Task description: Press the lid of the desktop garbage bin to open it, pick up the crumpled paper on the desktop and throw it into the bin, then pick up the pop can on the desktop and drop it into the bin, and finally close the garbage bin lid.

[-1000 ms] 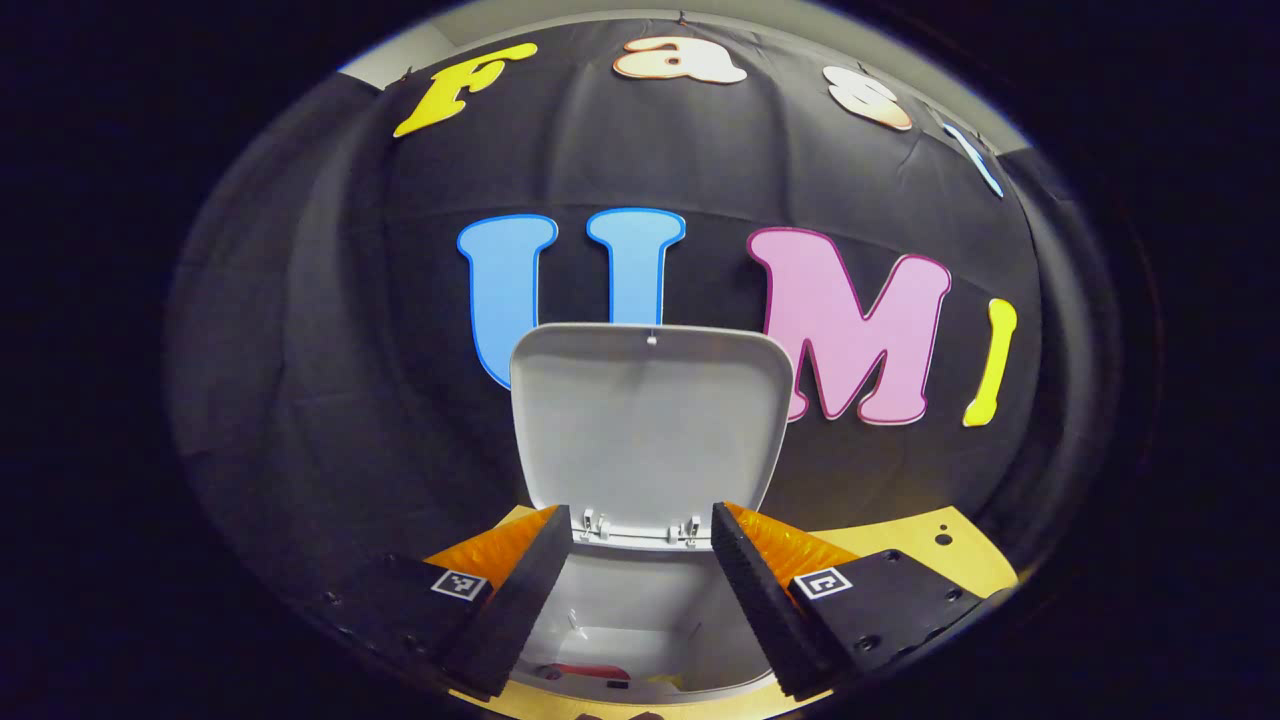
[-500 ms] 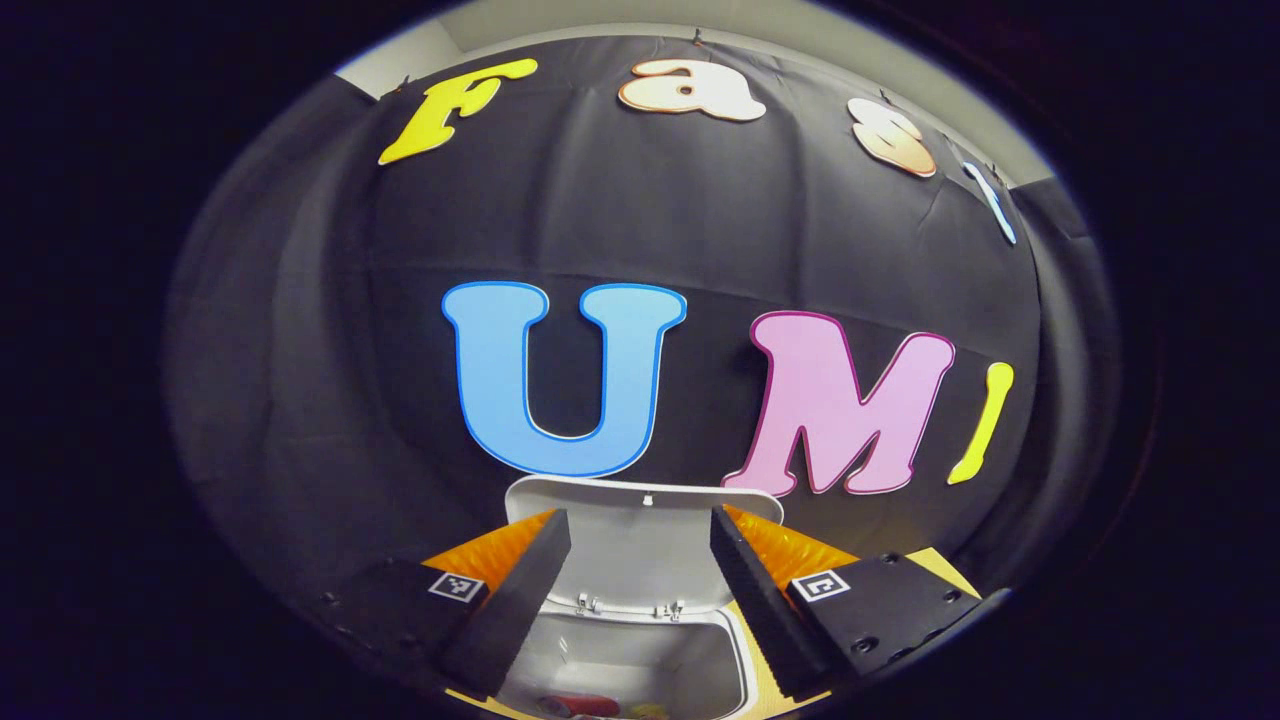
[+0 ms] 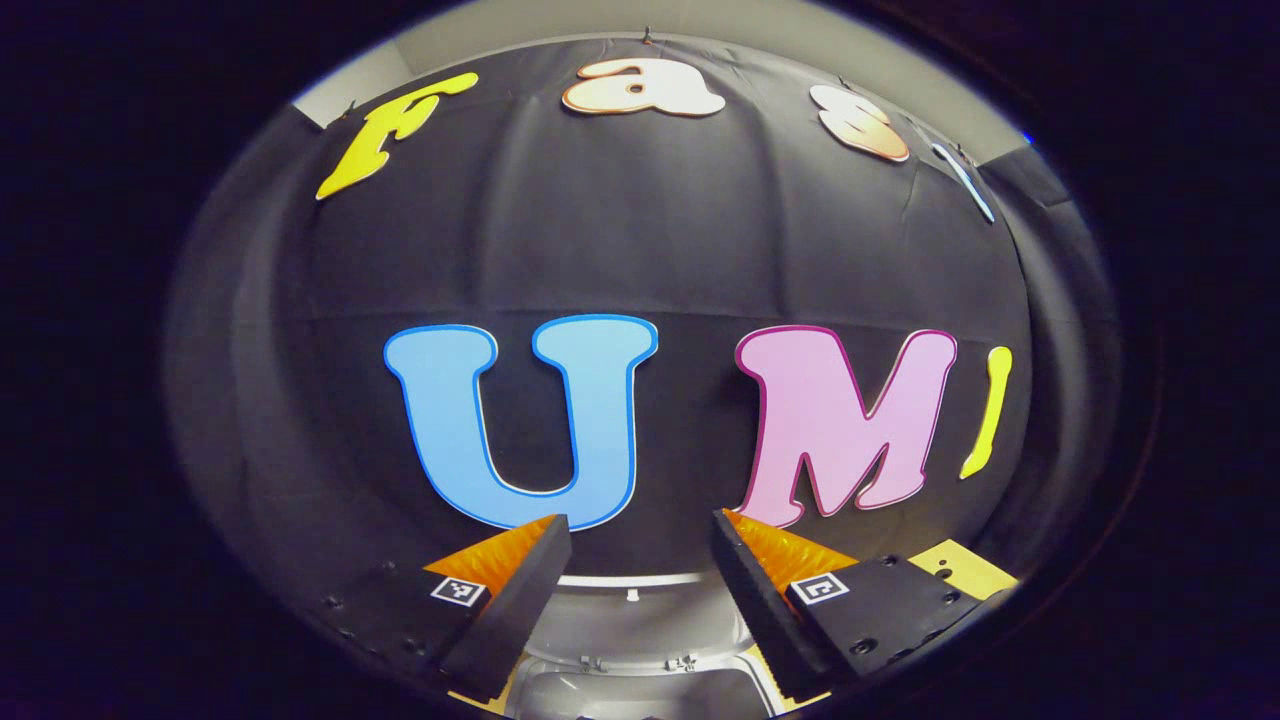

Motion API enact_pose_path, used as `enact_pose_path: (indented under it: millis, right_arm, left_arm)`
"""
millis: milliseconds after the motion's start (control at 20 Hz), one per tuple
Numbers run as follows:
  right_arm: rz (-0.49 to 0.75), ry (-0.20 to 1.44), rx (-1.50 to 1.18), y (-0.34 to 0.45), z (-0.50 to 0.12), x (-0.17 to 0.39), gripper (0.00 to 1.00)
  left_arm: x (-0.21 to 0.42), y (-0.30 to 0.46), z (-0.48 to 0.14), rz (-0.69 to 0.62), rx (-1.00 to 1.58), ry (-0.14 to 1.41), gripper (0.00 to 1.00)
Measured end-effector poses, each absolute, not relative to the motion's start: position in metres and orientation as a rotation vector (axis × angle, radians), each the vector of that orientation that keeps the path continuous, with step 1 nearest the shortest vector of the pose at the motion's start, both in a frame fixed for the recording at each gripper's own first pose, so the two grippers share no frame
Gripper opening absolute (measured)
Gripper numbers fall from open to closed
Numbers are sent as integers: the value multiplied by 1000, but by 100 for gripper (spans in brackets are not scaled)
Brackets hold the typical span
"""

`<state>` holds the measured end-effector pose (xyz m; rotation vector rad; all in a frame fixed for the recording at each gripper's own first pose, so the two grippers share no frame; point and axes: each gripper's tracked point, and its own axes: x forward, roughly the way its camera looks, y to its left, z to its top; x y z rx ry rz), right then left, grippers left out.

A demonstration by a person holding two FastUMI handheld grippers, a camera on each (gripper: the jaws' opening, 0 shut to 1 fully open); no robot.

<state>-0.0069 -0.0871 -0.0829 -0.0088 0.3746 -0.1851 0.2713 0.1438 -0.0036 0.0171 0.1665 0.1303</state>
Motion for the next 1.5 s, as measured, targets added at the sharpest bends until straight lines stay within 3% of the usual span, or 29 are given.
enact_pose_path:
  millis: [250,300,700,1150,1500]
  right_arm:
    - [-187,380,0,-80,-87,-4,98]
    - [-185,376,-8,-80,-89,-3,98]
    - [-117,396,20,-57,-103,2,98]
    - [-21,440,-4,-39,-121,-13,98]
    - [7,474,6,-43,-133,-29,98]
  left_arm:
    - [269,138,-22,91,5,250,95]
    - [267,139,-17,92,-9,233,99]
    - [185,126,-39,92,-77,318,99]
    - [94,106,-133,122,-73,410,99]
    - [76,103,-175,142,-57,531,99]
